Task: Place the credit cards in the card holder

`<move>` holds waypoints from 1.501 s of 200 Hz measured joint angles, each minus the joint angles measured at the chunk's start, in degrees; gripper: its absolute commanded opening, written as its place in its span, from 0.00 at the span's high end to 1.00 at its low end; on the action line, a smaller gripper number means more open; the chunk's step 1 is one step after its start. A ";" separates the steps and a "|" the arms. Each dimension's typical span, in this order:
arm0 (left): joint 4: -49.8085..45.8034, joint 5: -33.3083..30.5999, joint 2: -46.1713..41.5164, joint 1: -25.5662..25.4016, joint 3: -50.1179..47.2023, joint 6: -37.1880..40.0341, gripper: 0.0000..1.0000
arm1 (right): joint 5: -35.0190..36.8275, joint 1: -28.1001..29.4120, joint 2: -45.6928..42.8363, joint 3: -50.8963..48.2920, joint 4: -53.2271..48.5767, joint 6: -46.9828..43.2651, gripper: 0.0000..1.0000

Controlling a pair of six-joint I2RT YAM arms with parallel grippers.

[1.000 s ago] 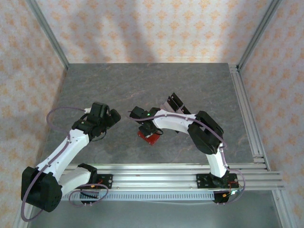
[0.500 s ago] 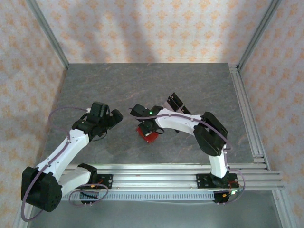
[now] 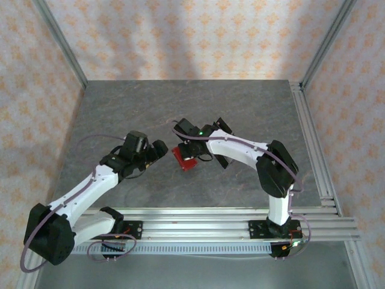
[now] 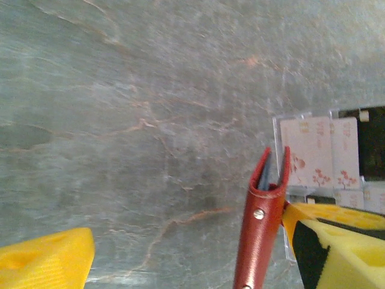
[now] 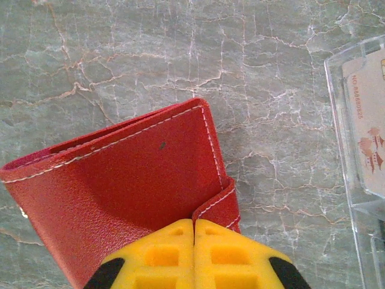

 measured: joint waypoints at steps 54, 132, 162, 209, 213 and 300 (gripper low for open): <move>6.64 -0.26 5.38 -3.58 0.00 -2.23 0.20 | -1.62 0.02 -0.31 0.00 1.22 1.29 1.00; 13.66 -1.57 11.13 -5.18 0.00 -5.09 0.39 | -2.29 0.00 -3.28 -0.07 1.92 2.19 1.00; 15.50 -2.05 13.46 -6.03 0.46 -5.51 0.62 | -2.71 0.00 -3.67 -0.44 2.43 2.58 1.00; 16.55 -2.97 15.08 -6.91 1.95 -5.44 1.00 | -2.89 -0.22 -4.09 -2.80 3.56 2.60 1.00; 16.61 -3.08 15.08 -6.97 1.99 -5.77 1.00 | -2.86 -0.22 -4.22 -3.02 3.76 2.67 1.00; 15.85 -6.19 10.10 -7.32 1.68 -4.74 1.00 | -2.80 -1.81 -9.55 -7.21 6.88 3.26 1.00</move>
